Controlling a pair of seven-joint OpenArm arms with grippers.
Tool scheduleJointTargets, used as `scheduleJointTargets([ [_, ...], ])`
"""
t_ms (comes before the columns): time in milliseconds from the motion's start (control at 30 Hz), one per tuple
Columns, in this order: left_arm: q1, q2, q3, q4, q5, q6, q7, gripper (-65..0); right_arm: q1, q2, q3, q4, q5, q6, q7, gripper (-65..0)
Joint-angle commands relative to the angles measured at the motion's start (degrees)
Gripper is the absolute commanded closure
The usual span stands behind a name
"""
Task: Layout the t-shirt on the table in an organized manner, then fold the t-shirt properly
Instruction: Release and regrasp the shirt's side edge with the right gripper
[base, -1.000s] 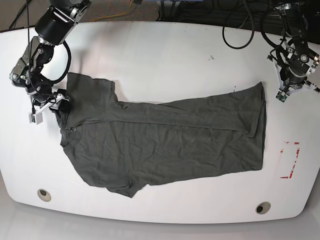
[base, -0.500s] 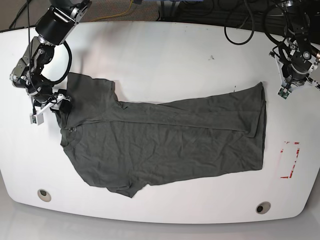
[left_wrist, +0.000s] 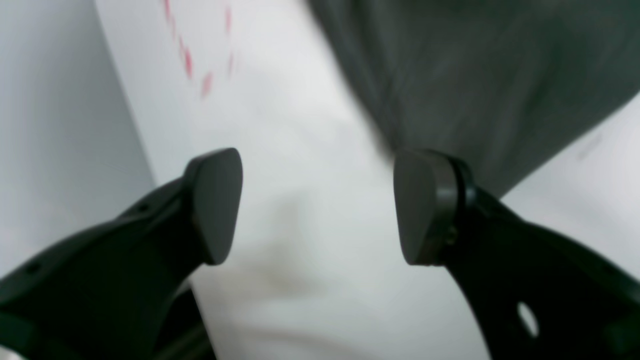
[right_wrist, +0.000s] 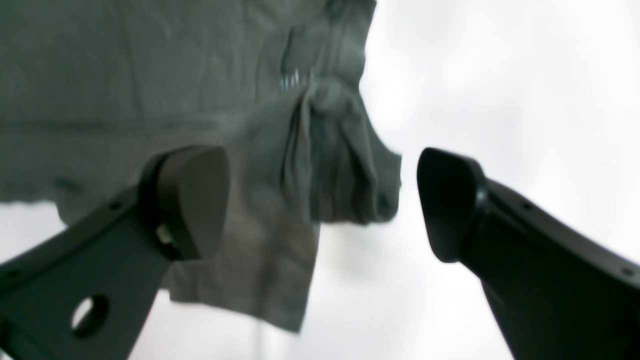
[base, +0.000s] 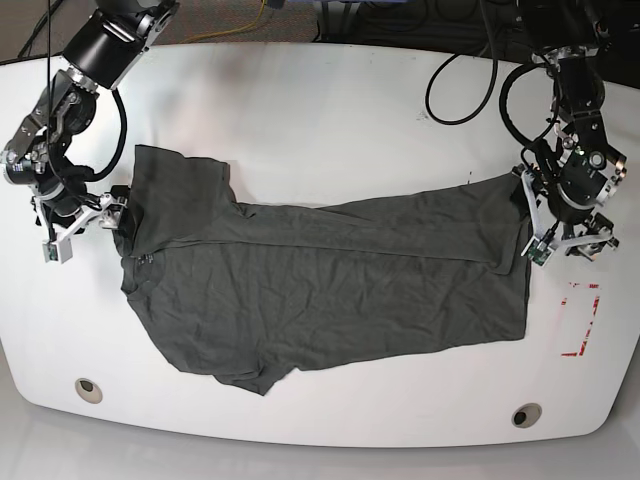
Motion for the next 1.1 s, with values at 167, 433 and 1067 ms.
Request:
scheduleJointTargets([
  [167,-1.32,-0.86,3.34,0.86,0.39,0.14,-0.32,-45.8,-5.25,-0.98,4.19,1.88,1.14,0.78,0.74,-56.3],
  [433,-1.32,-0.69,3.69,0.16,0.31,0.14,-0.41,-45.9,-8.50,-4.58,6.91,1.44,1.14,3.85,0.83,-56.4],
  [1067,-1.24,0.28,3.51,0.16,0.31,0.14,-0.41,-45.7,-10.70,-4.67,6.38,-10.16,8.87,5.04,3.38,-56.3],
])
